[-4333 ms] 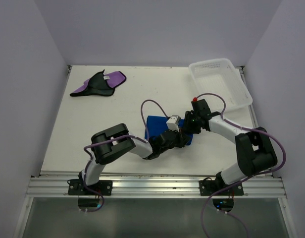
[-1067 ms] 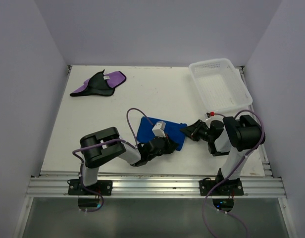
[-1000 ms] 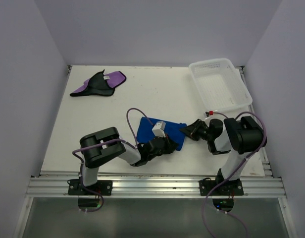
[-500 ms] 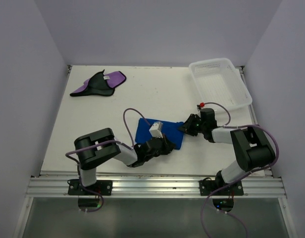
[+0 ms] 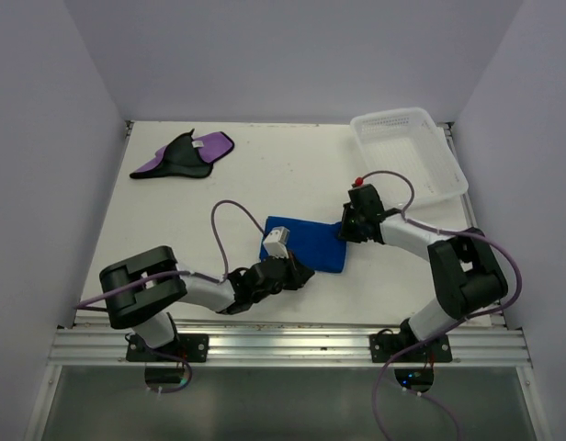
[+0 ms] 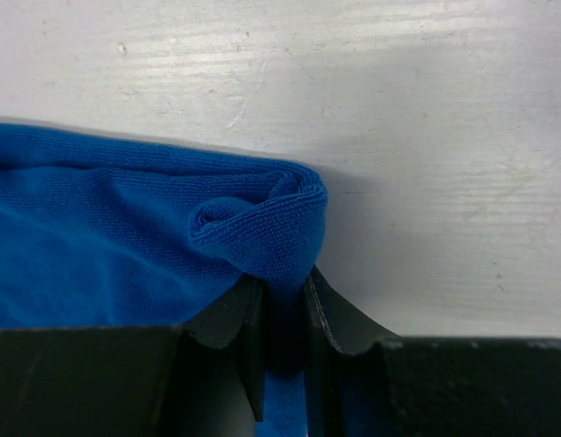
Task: Roll the towels
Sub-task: Roll the towel
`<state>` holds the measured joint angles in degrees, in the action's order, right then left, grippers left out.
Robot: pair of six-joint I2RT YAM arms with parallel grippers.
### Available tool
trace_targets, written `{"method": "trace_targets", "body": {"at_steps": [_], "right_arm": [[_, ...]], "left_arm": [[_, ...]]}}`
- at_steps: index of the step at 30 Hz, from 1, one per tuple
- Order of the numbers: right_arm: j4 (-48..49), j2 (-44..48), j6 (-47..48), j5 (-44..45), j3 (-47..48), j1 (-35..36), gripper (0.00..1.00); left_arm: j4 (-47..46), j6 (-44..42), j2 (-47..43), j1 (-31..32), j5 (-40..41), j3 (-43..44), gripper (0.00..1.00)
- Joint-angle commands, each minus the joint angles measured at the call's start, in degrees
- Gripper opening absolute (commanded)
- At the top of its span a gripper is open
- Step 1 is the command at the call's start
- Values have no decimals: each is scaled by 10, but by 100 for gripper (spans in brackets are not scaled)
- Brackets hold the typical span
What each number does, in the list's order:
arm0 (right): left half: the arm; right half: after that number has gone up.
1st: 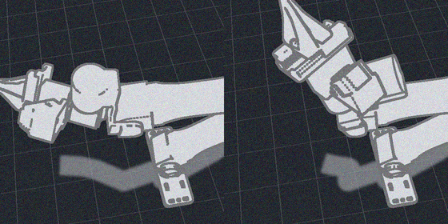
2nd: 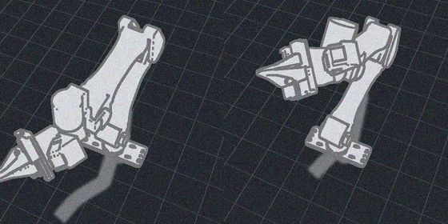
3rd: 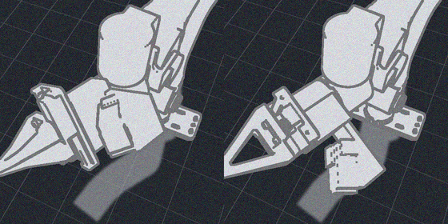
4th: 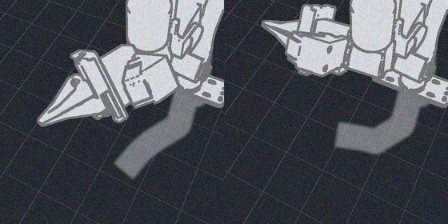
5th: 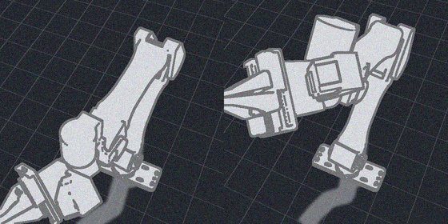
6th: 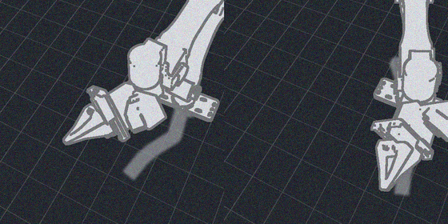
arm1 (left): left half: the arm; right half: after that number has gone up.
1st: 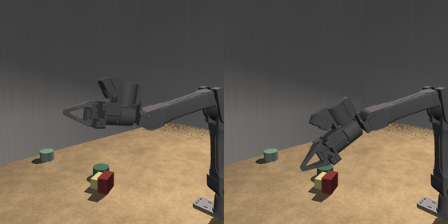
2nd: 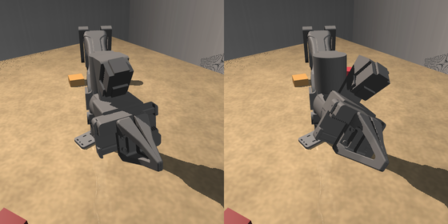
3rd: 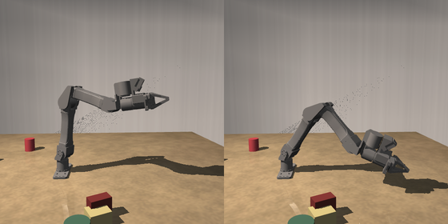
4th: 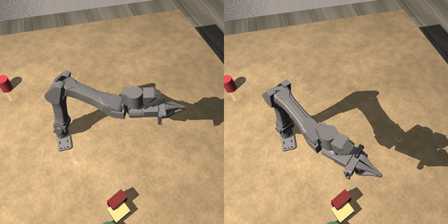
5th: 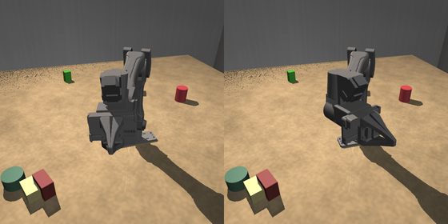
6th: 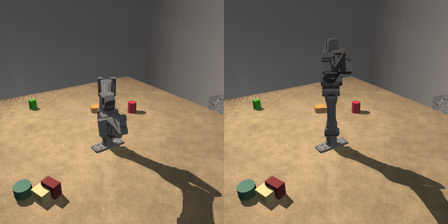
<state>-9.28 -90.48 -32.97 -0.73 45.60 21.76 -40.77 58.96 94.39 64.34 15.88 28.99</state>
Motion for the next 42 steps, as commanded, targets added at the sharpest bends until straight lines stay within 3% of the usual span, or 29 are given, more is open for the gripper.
{"method": "trace_targets", "body": {"at_steps": [1, 8, 16, 23, 37, 42], "right_arm": [[-143, -19, 43, 119, 58, 21, 0], [-292, -80, 38, 224, 186, 86, 0], [-471, -215, -13, 356, 353, 169, 0], [-540, -287, -46, 389, 425, 201, 0], [-687, -439, -131, 449, 571, 238, 0], [-691, -477, -138, 442, 593, 244, 0]], "left_arm": [[9, -18, -51, 4, 25, -19, 0], [-4, -19, -63, 4, 36, -29, 0], [-17, -12, -94, 4, 53, -48, 0], [-50, -4, -117, 9, 79, -90, 0], [-99, -6, -86, 34, 99, -82, 0], [-99, -21, -84, 51, 119, -71, 0]]}}
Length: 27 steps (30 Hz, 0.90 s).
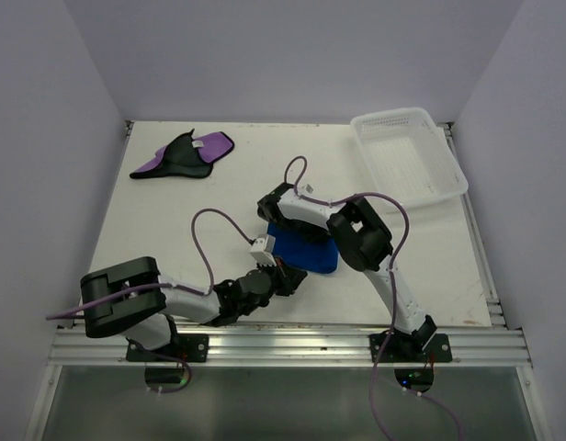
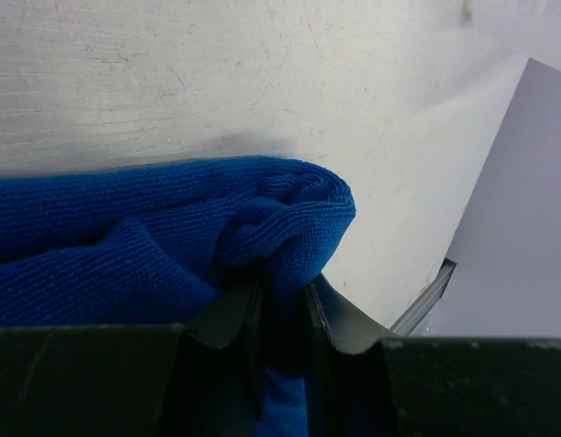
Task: Roll the towels
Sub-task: Roll the towel
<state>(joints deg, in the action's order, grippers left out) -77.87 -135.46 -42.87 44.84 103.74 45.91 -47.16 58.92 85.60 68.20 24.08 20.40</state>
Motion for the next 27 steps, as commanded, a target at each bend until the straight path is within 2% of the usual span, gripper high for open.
{"method": "trace_targets", "body": {"at_steps": [1, 5, 10, 18, 27], "right_arm": [[-4, -34, -39, -19, 13, 3, 0], [-10, -45, -44, -13, 20, 8, 0], [6, -45, -40, -27, 13, 11, 0], [23, -41, -41, -38, 1, 12, 0], [53, -39, -24, -36, -27, 13, 0]], "left_arm": [[-35, -32, 6, 16, 47, 23, 0], [-15, -47, 19, 21, 55, 50, 0], [65, -37, 38, 34, 95, 103, 0], [19, -41, 78, 53, 93, 138, 0], [51, -86, 128, 61, 92, 224, 0]]}}
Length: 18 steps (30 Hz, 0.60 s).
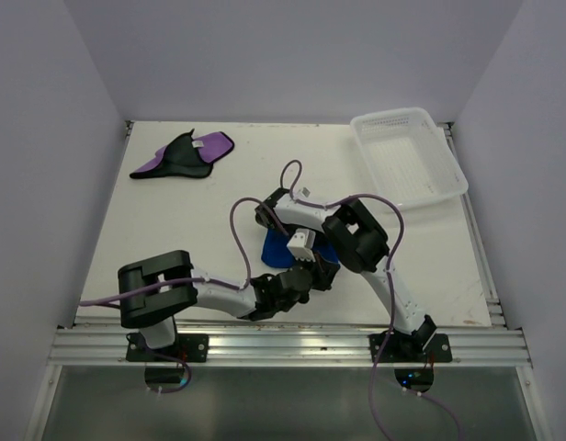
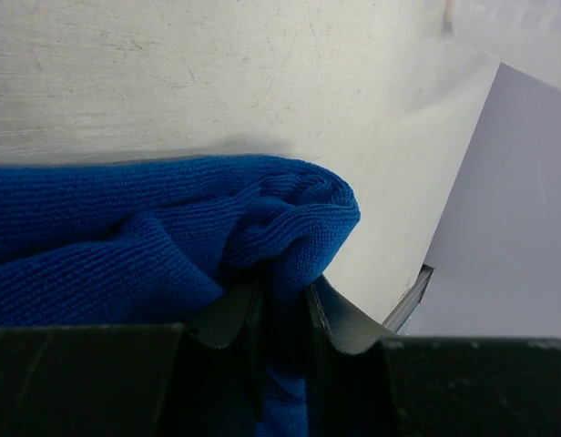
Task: Roll the towels
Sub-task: Roll the towel
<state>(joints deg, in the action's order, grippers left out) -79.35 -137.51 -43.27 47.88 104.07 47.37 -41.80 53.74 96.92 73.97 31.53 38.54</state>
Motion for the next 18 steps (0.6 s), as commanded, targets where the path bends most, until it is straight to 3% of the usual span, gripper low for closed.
{"method": "trace_targets", "body": {"at_steps": [1, 9, 18], "right_arm": [[75, -19, -16, -68, -34, -1, 0], [124, -10, 6, -72, -71, -1, 0], [186, 19, 63, -117, -103, -1, 0]], "left_arm": [[5, -47, 20, 3, 12, 51, 0], [116, -86, 69, 1, 2, 149, 0], [146, -86, 78, -24, 2, 137, 0]]}}
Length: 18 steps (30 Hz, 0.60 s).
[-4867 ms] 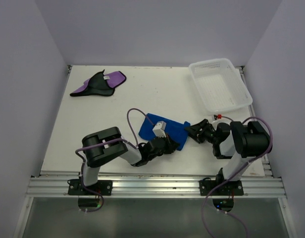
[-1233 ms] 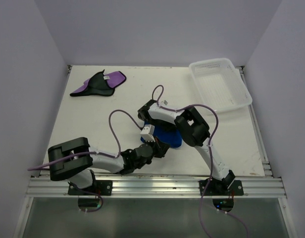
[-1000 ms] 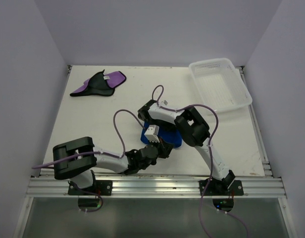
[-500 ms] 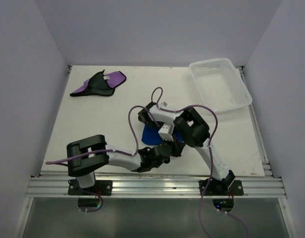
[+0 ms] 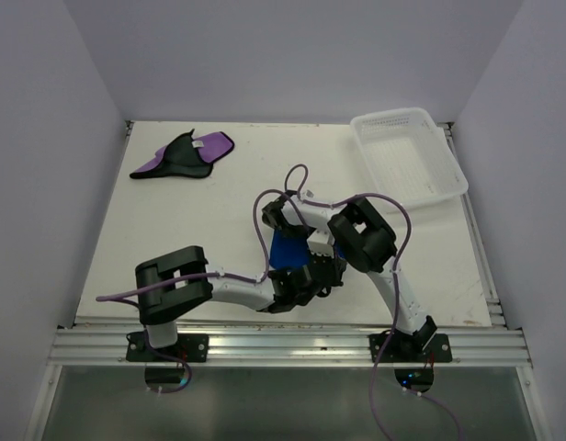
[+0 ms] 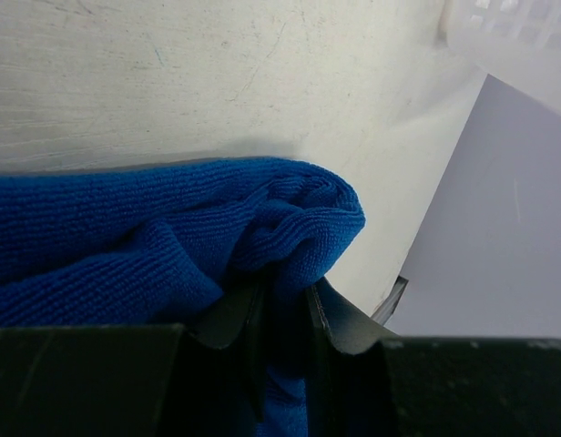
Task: Roll the towels
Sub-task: Roll the towel
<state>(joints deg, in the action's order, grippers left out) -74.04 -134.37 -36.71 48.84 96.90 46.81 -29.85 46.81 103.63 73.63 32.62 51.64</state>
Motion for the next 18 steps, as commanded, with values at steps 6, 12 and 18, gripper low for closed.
{"method": "trace_targets", "body": {"at_steps": [6, 12, 18], "right_arm": [[159, -1, 14, -186, -36, 4, 0], [168, 10, 10, -224, -40, 3, 0], [173, 25, -1, -246, -41, 1, 1]], "left_arm": [[-56, -25, -23, -20, 6, -75, 0], [-144, -4, -39, -14, 2, -163, 0], [-169, -6, -36, -11, 12, -174, 0]]}}
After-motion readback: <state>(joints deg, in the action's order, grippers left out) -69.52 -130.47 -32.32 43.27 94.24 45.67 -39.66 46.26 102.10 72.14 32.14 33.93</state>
